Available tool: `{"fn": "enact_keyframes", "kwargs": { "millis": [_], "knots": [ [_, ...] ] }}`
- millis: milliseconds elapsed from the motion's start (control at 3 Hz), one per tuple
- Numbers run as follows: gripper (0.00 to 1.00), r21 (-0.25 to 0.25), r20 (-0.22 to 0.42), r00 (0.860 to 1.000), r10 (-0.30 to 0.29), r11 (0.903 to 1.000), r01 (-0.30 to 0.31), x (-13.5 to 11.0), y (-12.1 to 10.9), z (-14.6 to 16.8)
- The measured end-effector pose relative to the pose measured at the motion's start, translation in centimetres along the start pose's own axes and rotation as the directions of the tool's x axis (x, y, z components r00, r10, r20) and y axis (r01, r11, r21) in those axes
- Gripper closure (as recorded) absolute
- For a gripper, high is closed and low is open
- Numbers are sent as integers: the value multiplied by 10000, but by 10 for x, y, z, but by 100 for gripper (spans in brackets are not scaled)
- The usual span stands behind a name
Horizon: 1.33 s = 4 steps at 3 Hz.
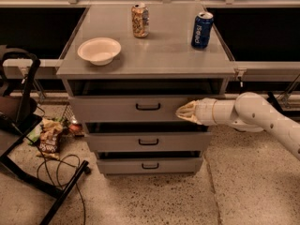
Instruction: Close top drawer
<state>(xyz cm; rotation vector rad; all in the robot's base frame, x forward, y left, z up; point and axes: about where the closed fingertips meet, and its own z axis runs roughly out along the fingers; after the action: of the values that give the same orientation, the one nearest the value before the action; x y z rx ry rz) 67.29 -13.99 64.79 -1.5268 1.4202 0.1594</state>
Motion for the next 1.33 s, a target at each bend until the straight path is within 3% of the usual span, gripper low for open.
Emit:
{"fn": "enact_keyframes", "kwargs": {
  "millis": [333, 667, 1000, 1333],
  "knots": [
    [100, -755, -211, 9987, -468, 9961, 451, -23, 23, -40],
    [100, -1932, -738, 9883, -1336, 9741, 1173, -55, 45, -99],
    [100, -3002, -1310, 9695, -2070, 9403, 1602, -83, 58, -159],
    [100, -3454, -2450, 9550, -1673, 9354, 753, -76, 83, -218]
  ]
}}
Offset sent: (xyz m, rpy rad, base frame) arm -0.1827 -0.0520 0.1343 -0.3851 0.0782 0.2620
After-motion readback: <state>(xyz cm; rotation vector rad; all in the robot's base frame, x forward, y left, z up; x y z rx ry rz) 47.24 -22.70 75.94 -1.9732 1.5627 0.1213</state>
